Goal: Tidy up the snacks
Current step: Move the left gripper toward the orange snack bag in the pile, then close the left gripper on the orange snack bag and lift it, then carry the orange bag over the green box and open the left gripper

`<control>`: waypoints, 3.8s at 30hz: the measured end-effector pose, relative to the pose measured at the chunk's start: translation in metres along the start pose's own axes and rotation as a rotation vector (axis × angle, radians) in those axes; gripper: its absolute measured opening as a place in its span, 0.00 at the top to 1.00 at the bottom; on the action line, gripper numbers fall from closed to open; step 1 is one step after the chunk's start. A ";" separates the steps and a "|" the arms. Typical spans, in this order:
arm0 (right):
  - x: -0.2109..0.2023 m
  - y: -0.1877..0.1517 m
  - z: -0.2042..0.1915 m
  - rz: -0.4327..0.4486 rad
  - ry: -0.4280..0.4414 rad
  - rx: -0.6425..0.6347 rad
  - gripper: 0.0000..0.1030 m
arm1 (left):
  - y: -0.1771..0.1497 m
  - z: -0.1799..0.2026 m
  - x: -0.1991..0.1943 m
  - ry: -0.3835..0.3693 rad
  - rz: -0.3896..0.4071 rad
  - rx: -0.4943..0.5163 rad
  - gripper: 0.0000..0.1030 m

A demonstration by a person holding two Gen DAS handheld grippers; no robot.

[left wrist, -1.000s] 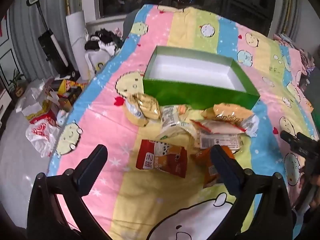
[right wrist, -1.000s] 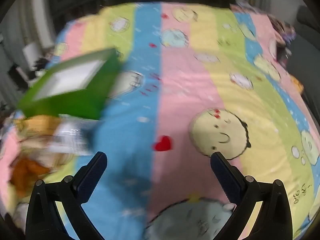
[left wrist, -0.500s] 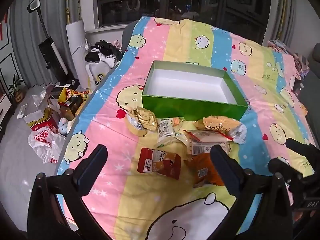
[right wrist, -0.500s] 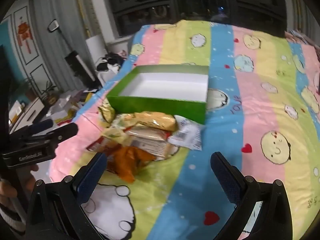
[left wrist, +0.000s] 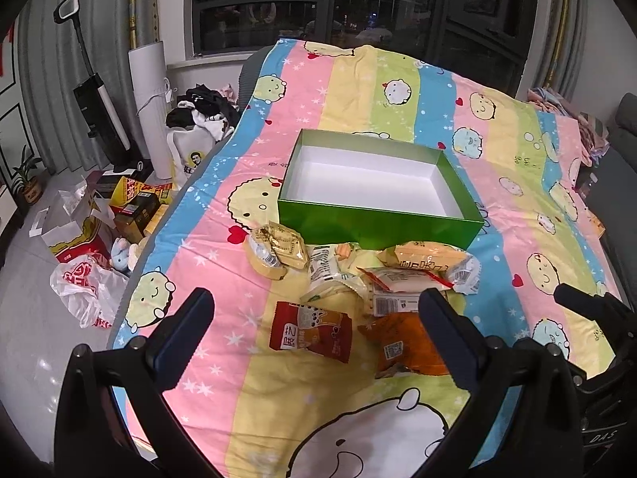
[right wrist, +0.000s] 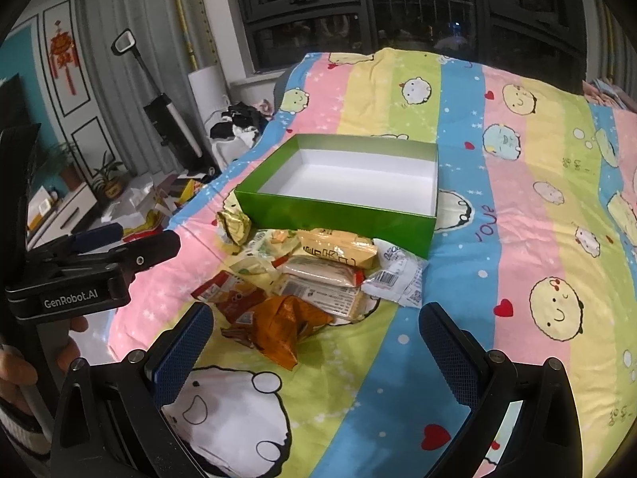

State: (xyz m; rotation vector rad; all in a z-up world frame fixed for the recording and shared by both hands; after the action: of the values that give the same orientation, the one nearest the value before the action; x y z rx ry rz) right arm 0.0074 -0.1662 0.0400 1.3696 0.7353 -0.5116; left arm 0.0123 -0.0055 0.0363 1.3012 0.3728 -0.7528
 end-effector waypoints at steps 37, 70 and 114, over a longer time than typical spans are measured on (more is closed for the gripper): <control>0.012 -0.014 -0.001 -0.017 -0.054 -0.036 0.00 | -0.011 0.006 0.022 -0.118 -0.066 -0.047 0.00; 0.083 -0.066 -0.030 -0.181 0.310 0.066 0.22 | -0.062 0.024 0.087 -0.412 -0.272 -0.119 0.38; 0.008 0.047 -0.037 0.204 0.266 -0.033 0.63 | 0.053 0.064 0.031 -0.437 -0.044 0.049 0.55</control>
State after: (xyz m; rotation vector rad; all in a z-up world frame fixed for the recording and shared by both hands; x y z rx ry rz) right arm 0.0399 -0.1218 0.0647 1.4792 0.8029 -0.1570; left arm 0.0601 -0.0709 0.0713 1.1384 0.0308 -1.0611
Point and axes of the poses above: each gripper's, at about its wrist camera, not at the fingertips, and x roughly the way its jaws point, z to its right, y to its top, the point moved 5 cm from there along x, roughly the way its jaws point, and after that the axes turned 15 degrees about -y, right-handed, at the moved point
